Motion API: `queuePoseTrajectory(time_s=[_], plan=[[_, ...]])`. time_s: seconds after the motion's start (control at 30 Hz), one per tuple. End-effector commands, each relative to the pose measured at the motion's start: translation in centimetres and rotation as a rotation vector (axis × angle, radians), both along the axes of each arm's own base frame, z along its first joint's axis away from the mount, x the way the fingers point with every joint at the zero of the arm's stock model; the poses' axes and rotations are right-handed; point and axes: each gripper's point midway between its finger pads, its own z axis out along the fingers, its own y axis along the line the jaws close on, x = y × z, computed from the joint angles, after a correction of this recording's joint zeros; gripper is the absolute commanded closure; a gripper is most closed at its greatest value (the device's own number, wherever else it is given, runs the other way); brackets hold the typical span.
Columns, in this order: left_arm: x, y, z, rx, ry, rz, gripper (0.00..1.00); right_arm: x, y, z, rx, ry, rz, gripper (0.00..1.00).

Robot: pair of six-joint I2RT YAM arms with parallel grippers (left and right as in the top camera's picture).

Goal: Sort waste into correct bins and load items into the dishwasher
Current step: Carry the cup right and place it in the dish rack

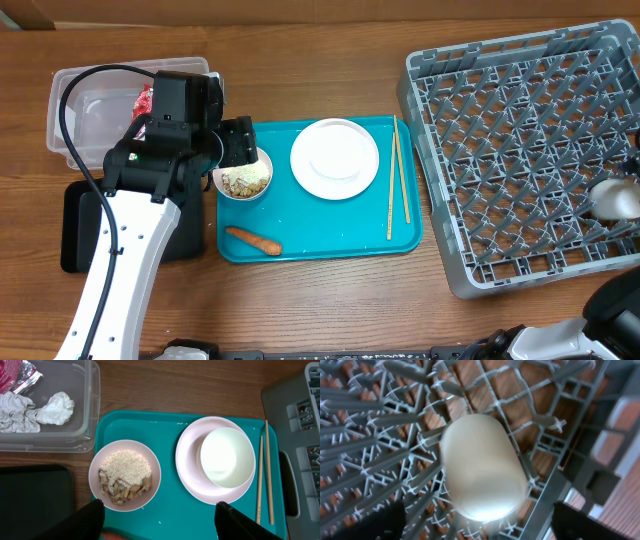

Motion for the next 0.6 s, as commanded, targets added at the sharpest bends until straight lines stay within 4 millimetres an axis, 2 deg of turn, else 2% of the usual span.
queuePoseTrajectory(time_s=[0.0, 0.2, 0.37, 0.47, 0.57], plan=[[0.2, 0.2, 0.7, 0.021, -0.025, -0.009, 0.25, 1.7, 0.6, 0.9, 0.047, -0.101, 0.02, 0.0], [0.1, 0.2, 0.6, 0.022, -0.017, -0.009, 0.23, 4.4, 4.1, 2.1, 0.206, -0.267, 0.165, 0.0], [-0.1, 0.3, 0.4, 0.023, -0.007, -0.01, 0.19, 5.1, 6.0, 3.1, 0.204, -0.282, 0.226, 0.0], [-0.1, 0.2, 0.4, 0.024, -0.006, -0.011, 0.18, 6.8, 9.3, 5.1, 0.202, -0.354, 0.363, 0.0], [-0.1, 0.2, 0.3, 0.024, -0.006, -0.01, 0.18, 8.5, 14.0, 6.9, 0.183, -0.396, 0.525, 0.0]])
